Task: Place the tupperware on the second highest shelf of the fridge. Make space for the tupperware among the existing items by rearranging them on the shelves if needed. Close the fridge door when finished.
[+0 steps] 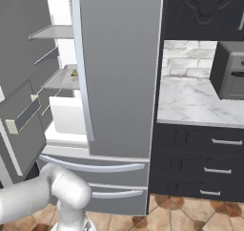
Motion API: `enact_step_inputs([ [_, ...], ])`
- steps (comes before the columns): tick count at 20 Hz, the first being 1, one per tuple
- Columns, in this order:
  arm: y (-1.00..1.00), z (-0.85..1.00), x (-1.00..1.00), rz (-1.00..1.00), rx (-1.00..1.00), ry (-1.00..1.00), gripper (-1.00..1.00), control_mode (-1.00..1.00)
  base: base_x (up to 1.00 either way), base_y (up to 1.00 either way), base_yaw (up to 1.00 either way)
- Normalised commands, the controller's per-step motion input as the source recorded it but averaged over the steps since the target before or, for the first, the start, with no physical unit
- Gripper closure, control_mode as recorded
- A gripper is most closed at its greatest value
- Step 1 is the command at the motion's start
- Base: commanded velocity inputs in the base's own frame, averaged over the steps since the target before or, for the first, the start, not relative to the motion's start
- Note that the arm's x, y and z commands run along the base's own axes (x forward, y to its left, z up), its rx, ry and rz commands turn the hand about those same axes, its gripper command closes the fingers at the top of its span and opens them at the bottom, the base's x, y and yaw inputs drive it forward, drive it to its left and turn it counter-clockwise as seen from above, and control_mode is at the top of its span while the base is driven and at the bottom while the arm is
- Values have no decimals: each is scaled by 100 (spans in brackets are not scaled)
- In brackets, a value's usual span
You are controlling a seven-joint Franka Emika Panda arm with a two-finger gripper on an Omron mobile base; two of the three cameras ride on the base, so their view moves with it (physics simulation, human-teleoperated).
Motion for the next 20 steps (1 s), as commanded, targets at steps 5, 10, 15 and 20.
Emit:
enact_step_inputs([
  [5,-17,0,43,-41,-4,0,-100,-100,0,0,0],
  [10,-66,0,38,-36,-1,0,-100,-100,0,0,0],
  [15,-100,0,68,-31,0,0,-100,-100,0,0,0],
  [20,-100,0,94,-16,0,-1,-100,-100,0,0,0],
])
